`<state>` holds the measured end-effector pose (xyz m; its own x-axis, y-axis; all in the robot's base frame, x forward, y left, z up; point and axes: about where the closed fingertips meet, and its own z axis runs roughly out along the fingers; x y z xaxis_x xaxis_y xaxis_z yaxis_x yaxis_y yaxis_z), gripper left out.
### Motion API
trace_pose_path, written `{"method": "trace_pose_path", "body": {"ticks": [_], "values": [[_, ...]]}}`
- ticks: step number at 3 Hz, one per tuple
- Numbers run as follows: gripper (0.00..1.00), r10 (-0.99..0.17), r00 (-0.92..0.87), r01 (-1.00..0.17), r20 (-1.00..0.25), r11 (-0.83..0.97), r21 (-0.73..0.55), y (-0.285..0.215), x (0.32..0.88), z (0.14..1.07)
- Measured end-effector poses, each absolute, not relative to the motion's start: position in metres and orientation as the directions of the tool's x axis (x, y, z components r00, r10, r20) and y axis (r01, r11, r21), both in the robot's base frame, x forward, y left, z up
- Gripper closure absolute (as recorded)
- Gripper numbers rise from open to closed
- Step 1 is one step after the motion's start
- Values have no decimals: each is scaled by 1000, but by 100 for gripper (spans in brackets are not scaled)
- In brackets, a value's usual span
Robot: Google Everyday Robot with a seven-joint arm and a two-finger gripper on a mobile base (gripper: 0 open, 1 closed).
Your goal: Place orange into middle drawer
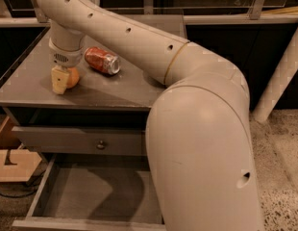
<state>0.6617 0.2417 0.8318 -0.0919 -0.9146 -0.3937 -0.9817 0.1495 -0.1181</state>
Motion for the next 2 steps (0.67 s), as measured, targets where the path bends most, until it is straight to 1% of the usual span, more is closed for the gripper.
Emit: {"method": "trace_pose_path", "body": {"ticks": [1, 2], "values": [[85, -915, -92, -982, -394, 149, -118, 242, 662, 832], [100, -915, -97, -981, -392, 155, -118, 241, 662, 832]]}}
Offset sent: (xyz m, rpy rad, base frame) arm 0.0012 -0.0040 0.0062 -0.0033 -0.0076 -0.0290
